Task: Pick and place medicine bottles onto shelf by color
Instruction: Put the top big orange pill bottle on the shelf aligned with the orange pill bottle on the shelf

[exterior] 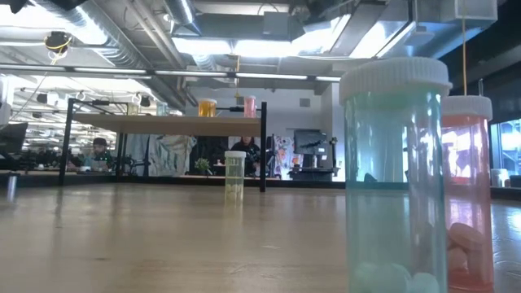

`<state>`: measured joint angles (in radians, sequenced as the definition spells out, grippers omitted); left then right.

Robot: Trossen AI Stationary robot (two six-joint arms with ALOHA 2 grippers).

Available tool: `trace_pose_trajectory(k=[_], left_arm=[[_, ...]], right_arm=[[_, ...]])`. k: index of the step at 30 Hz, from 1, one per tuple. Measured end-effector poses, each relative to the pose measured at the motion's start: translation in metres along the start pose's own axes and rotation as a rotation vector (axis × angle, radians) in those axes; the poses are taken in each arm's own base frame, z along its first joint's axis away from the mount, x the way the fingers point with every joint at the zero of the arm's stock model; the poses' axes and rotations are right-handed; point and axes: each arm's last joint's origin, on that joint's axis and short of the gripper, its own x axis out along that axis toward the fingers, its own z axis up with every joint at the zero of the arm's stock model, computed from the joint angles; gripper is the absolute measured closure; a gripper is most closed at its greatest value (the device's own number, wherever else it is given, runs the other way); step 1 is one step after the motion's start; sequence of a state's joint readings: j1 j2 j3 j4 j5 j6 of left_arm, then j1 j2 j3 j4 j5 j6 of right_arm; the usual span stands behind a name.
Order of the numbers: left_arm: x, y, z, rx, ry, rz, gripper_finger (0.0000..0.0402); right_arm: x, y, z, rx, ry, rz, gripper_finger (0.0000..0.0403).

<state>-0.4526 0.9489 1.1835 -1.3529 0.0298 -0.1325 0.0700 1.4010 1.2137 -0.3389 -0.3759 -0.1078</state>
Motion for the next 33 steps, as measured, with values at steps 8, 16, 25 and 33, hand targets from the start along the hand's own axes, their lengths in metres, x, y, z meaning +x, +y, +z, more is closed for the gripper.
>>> trace_pose_trajectory(k=[8,16,25,33], left_arm=[[0.021,-0.004,0.0,0.034,-0.003,-0.058,0.0263],[0.07,-0.015,-0.008,0.092,-0.01,-0.116,0.0263],[0.078,-0.018,-0.013,0.036,0.008,-0.122,0.0262],[0.078,-0.018,-0.013,-0.041,0.013,-0.122,0.0262]], right_arm=[[0.0,0.0,0.001,0.045,-0.006,0.0,0.0142],[0.0,0.0,0.001,0.051,-0.006,0.0,0.0142],[0.0,0.0,0.001,0.048,-0.006,0.001,0.0142],[0.0,0.0,0.001,0.05,-0.006,0.0,0.0142]])
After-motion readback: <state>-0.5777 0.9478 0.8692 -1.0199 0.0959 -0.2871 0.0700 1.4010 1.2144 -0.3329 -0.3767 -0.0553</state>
